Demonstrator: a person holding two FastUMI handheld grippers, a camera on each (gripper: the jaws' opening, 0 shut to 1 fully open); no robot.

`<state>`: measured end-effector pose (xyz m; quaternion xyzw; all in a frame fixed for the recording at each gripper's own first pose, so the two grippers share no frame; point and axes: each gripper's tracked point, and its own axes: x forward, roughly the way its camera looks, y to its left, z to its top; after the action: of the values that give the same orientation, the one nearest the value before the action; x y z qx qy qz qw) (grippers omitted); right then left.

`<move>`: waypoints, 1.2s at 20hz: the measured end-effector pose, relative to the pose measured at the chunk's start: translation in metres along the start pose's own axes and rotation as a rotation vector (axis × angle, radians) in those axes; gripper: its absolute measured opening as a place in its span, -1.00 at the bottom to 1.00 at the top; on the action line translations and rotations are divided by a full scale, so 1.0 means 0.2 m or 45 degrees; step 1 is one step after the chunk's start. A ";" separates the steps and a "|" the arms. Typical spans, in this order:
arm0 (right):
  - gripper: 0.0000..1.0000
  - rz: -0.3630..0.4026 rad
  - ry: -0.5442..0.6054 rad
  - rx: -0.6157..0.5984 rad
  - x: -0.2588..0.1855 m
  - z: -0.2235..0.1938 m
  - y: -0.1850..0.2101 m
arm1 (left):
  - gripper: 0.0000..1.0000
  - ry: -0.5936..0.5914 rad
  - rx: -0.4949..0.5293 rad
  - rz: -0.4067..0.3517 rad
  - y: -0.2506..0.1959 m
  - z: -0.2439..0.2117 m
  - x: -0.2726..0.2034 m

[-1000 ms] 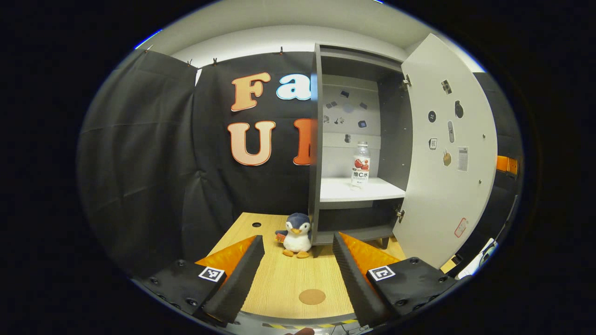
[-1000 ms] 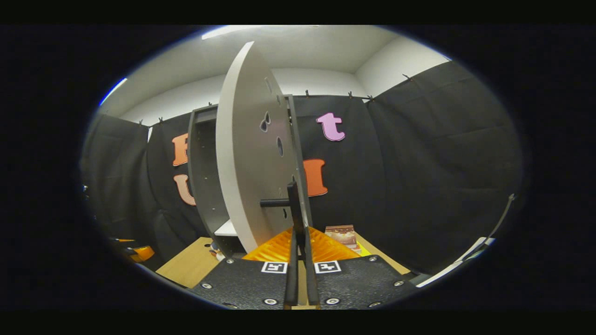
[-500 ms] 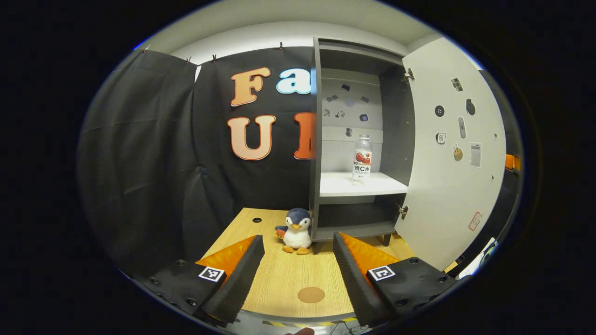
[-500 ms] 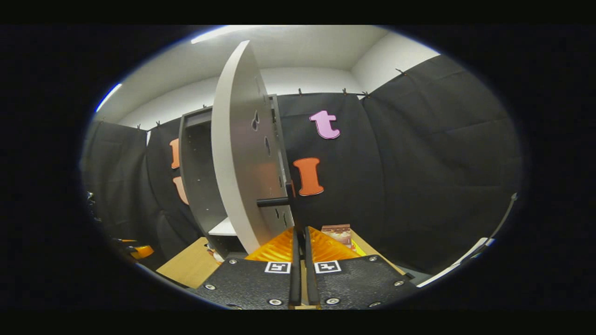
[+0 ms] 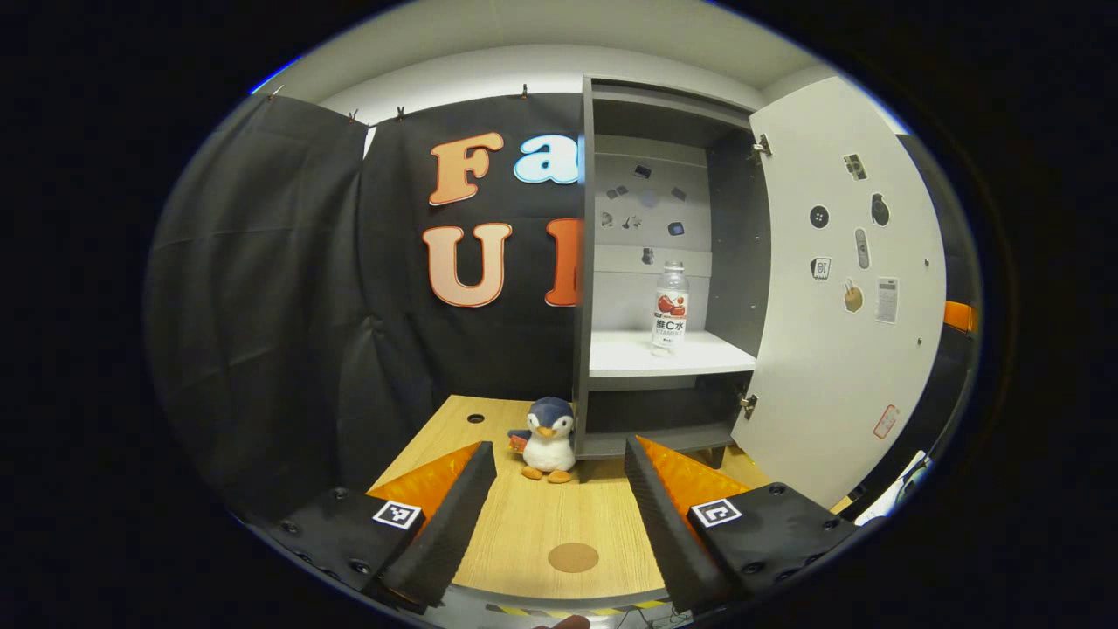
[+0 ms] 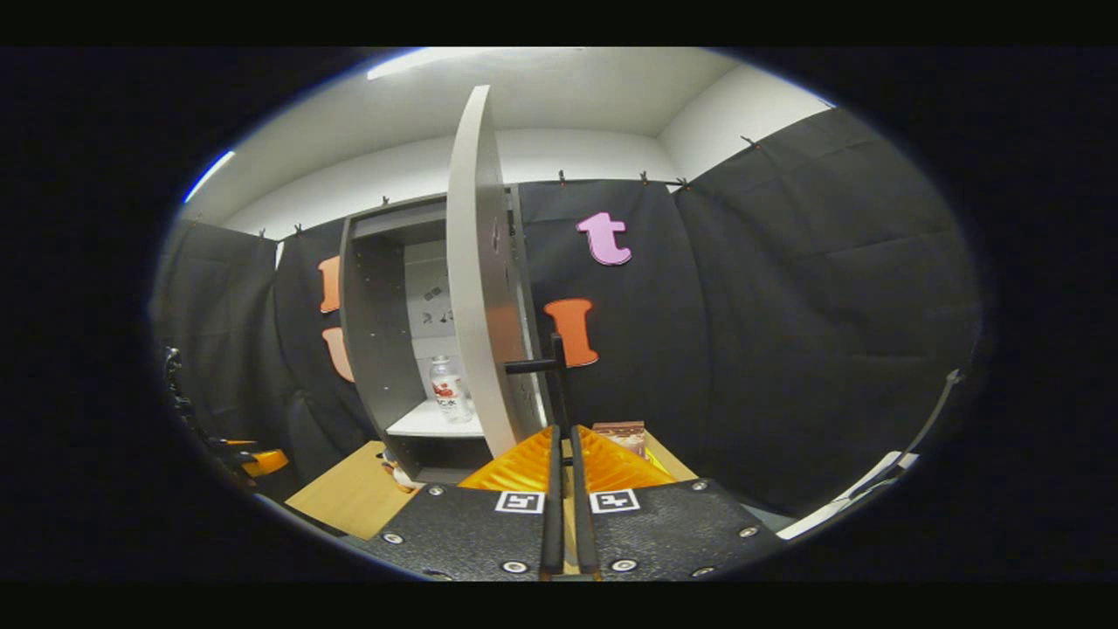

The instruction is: Open the cabinet door with the right hand, grasp the bottle in the cabinet with the left hand and place it on the coaster, then close the cabinet door with the right hand.

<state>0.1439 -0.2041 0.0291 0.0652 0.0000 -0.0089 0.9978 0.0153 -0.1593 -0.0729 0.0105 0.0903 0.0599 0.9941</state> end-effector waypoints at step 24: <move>-0.36 0.108 0.084 0.013 0.25 -0.24 0.69 | 0.97 -0.226 0.089 -0.430 -0.90 0.57 1.36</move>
<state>0.1971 -0.0611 -0.0014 0.0707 0.0301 0.0357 0.9964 0.3234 -0.3063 -0.0148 0.0348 0.0049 -0.1120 0.9931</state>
